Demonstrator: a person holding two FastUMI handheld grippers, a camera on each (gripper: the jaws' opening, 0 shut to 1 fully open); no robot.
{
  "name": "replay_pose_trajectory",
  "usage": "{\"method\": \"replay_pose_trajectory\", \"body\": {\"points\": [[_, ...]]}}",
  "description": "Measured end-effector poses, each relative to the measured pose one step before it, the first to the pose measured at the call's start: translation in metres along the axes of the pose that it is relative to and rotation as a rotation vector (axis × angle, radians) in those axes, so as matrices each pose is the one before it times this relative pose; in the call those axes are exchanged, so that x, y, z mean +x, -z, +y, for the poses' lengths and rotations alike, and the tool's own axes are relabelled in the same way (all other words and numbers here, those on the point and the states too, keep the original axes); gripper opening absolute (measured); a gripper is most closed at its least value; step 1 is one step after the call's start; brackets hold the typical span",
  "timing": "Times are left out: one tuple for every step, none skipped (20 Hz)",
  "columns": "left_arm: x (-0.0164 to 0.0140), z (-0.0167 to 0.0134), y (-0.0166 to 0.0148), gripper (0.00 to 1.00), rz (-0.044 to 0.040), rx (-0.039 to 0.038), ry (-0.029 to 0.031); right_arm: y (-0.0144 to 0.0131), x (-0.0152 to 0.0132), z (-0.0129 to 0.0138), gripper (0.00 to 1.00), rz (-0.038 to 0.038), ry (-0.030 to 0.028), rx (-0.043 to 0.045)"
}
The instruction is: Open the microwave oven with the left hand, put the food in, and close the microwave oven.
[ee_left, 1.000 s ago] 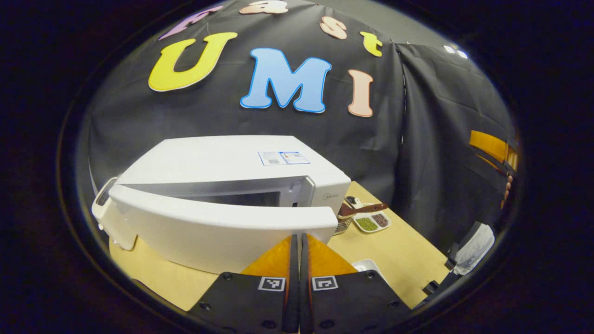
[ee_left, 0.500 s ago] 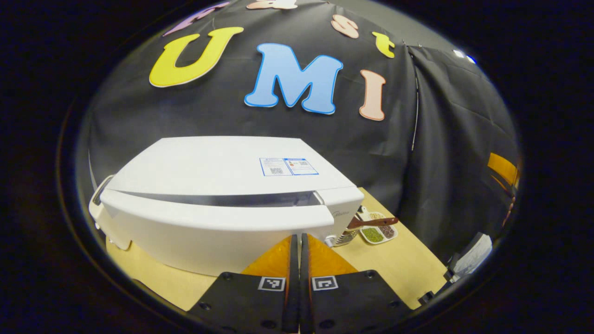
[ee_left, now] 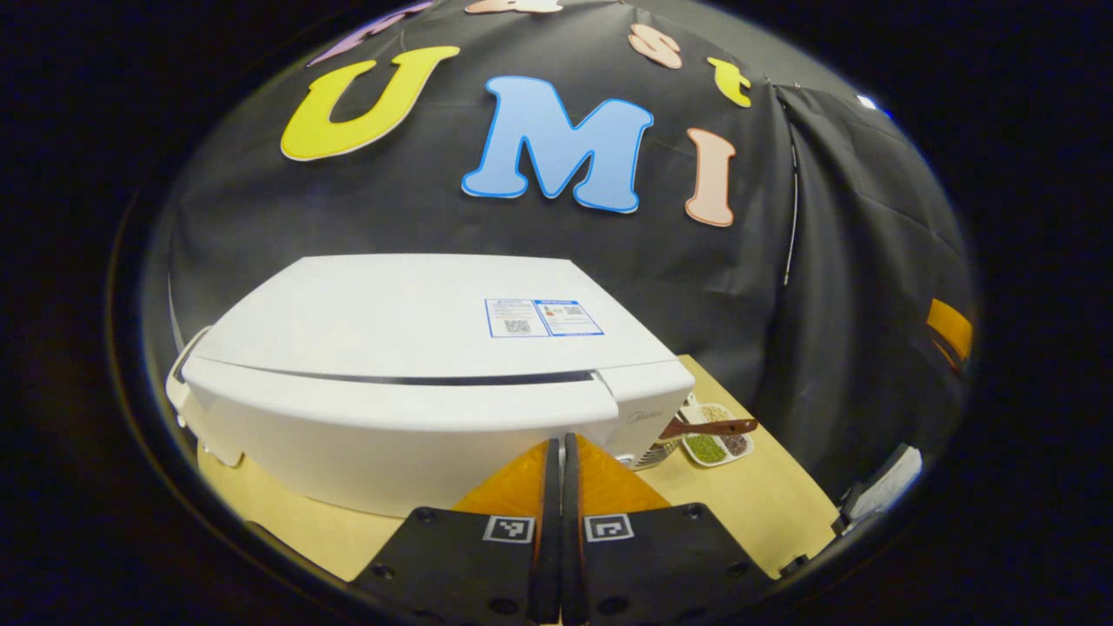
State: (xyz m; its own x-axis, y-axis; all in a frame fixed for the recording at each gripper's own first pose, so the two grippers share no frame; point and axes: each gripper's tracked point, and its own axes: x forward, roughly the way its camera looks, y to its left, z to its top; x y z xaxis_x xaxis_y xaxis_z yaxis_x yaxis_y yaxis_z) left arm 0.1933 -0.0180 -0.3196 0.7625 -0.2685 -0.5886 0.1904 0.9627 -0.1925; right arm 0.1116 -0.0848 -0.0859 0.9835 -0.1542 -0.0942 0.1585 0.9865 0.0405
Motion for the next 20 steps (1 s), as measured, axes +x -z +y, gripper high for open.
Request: {"method": "replay_pose_trajectory", "body": {"points": [[-0.00056, 0.00047, 0.00042, 0.07, -0.00109, -0.01094, 0.00615, 0.00124, -0.0004, 0.00045, 0.97, 0.0015, -0.00234, -0.00142], [-0.00033, -0.00022, -0.00078, 0.07, -0.00195, -0.00621, 0.00342, -0.00022, 0.00061, 0.00032, 0.97, 0.00266, -0.00155, -0.00193], [-0.00027, -0.00043, 0.00051, 0.07, -0.00255, 0.0014, -0.00093, 0.00008, -0.00019, 0.0011, 0.97, 0.00041, -0.00262, -0.00099], [0.00001, 0.00036, -0.00161, 0.07, -0.00425, 0.00786, -0.00544, -0.00051, 0.00054, 0.00122, 0.97, -0.00009, -0.0029, -0.00157], [0.00091, 0.00127, -0.00031, 0.07, -0.00278, 0.00437, -0.0044, 0.00001, -0.0005, 0.00212, 0.97, -0.00076, -0.00337, -0.00337], [0.00129, 0.00047, -0.00086, 0.07, -0.00311, -0.00481, -0.00224, -0.00075, -0.00001, 0.0015, 0.97, -0.00058, -0.00314, -0.00478], [-0.0001, 0.00015, 0.00041, 0.07, -0.00161, -0.00738, -0.00055, -0.00017, -0.00004, 0.00117, 0.97, -0.00127, -0.00346, -0.00453], [-0.00023, -0.00013, -0.00005, 0.07, -0.00309, -0.00656, -0.00057, -0.00154, -0.00052, 0.00191, 0.97, -0.00095, -0.00214, -0.00478], [-0.00087, -0.00016, -0.00046, 0.07, -0.00388, 0.00088, -0.00091, -0.001, -0.00077, 0.00037, 0.97, -0.00226, -0.00148, -0.00358], [0.00079, 0.00037, -0.00056, 0.07, -0.00201, 0.0018, -0.00101, -0.00136, -0.00079, 0.00074, 0.97, -0.00168, -0.00064, -0.00289], [-0.00019, 0.0007, -0.00047, 0.07, -0.00137, 0.00207, 0.00048, -0.00014, 0.0005, 0.00132, 0.97, -0.00163, -0.00164, -0.00271], [0.00279, 0.00227, -0.00341, 0.07, -0.01091, 0.00598, -0.0106, -0.00054, -0.00096, 0.00029, 0.97, 0.00022, 0.0014, -0.00438], [0.0015, 0.00617, -0.00371, 0.07, -0.0001, -0.00588, -0.01204, -0.00002, 0.0004, -0.00001, 0.97, 0.00042, 0.00032, -0.00205], [-0.00047, -0.00833, 0.00393, 0.1, 0.01844, -0.04101, 0.01592, -0.00177, -0.00212, -0.00013, 0.97, 0.0014, 0.0002, -0.00124], [0.00284, -0.00019, 0.00178, 0.07, -0.00896, 0.01463, -0.00325, 0.00006, -0.0011, 0.00011, 0.97, -0.00372, 0.00141, -0.00253], [0.00069, 0.00003, -0.00012, 0.07, -0.00233, 0.02134, -0.00581, -0.00198, -0.0007, 0.00066, 0.97, -0.00358, 0.00244, -0.00308], [-0.00125, 0.00179, -0.00127, 0.07, -0.00543, 0.02434, -0.01014, -0.00051, -0.00078, 0.00243, 0.97, -0.00081, -0.0024, -0.00166], [-0.00403, 0.00323, -0.00663, 0.07, -0.0185, 0.01378, -0.02162, -0.00157, -0.00083, 0.00393, 0.97, -0.00186, -0.00617, -0.00098], [-0.00718, 0.00492, -0.00996, 0.07, -0.02456, 0.01166, -0.01659, -0.00222, -0.00157, 0.00369, 0.97, -0.00432, -0.00518, -0.00225], [-0.01048, 0.00359, -0.01149, 0.08, -0.02674, 0.0048, -0.00826, -0.00313, -0.00097, 0.00478, 0.97, -0.00699, -0.00693, -0.00018]]}}
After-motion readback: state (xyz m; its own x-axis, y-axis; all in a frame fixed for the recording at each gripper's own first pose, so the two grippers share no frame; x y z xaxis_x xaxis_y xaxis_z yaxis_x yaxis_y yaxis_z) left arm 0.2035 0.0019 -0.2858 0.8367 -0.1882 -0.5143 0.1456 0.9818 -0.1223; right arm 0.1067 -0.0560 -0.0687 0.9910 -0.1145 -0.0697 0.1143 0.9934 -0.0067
